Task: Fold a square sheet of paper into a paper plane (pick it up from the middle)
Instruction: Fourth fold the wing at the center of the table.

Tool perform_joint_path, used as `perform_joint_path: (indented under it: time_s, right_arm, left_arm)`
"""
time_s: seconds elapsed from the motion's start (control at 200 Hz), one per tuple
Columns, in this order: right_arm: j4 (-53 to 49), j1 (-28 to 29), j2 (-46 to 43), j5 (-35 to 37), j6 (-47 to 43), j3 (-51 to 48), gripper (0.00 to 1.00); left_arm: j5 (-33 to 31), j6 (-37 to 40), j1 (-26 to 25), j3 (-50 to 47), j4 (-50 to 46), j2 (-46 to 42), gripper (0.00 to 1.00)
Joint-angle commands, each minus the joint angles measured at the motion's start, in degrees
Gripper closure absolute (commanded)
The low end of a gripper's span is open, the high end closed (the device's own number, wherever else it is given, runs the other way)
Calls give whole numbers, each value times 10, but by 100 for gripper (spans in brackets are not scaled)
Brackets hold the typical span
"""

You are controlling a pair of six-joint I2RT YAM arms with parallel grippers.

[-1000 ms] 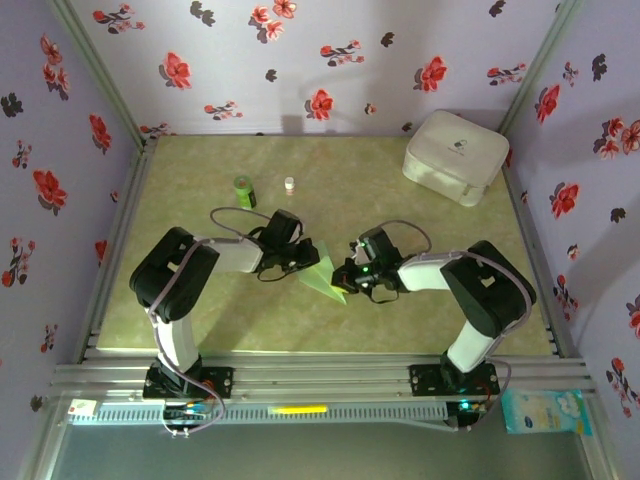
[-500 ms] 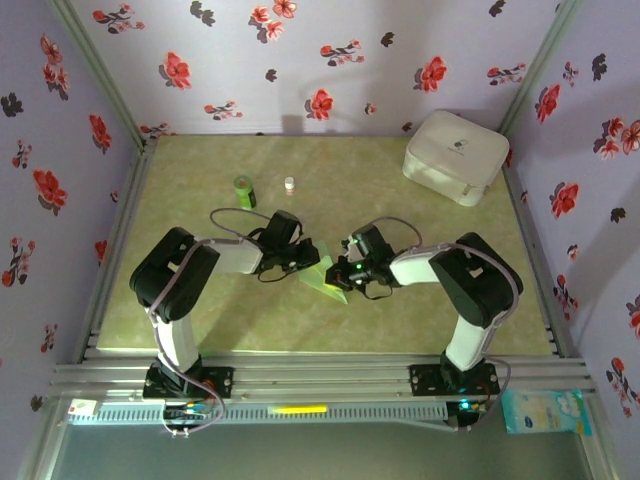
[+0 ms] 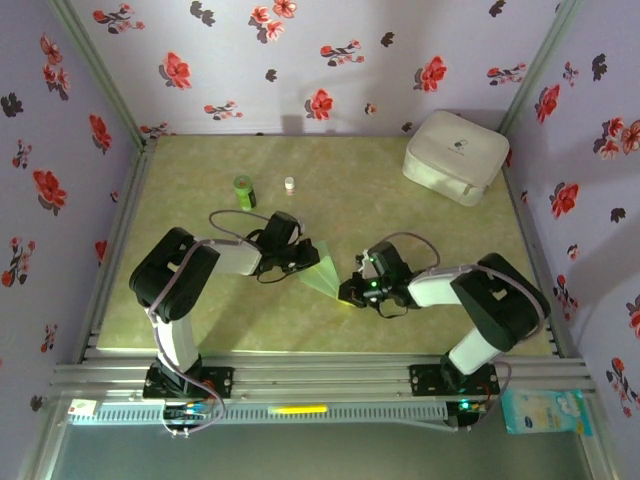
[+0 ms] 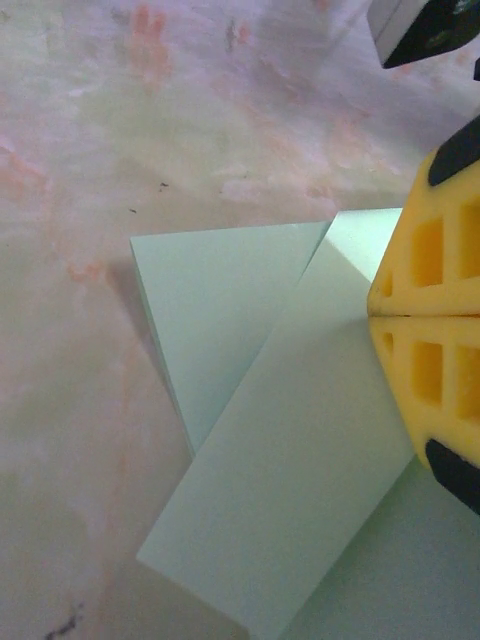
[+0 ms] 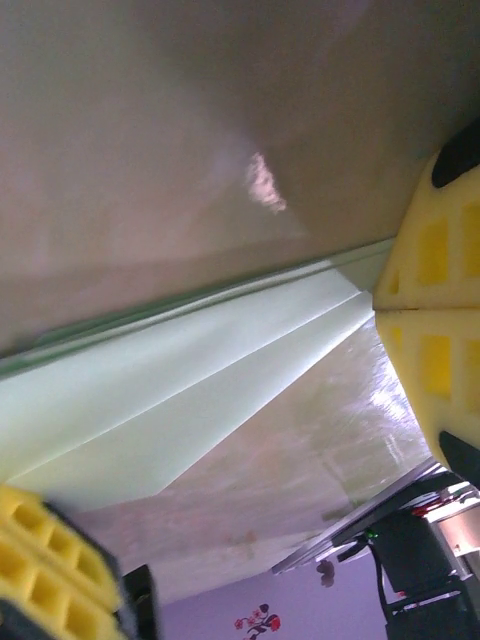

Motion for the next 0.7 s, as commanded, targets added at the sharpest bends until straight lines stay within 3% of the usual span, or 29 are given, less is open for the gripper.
perform_joint_path:
  time_s: [0.0,0.145,0.32,0.405,0.695]
  right_arm:
    - [-88,4,-24,7,-11,-31,94]
    - [-108,4,-64,10,9,-21,92]
    - [-188,3,-111,64,6,31,90]
    - [-212,-2,-117,91,11,46,83]
    - [-167,-10,-77,64,64,53,69]
  left_arm:
    - [-37,-4,14,-26,-41,15,93]
    - [-29,-12,14,-30,-31,17,93]
    - [-22,-22,17,-35,-24,15,93]
    - [-20,-27,17,-36,-22,14,93]
    - [-4,-41,19,-24,-34,15,93]
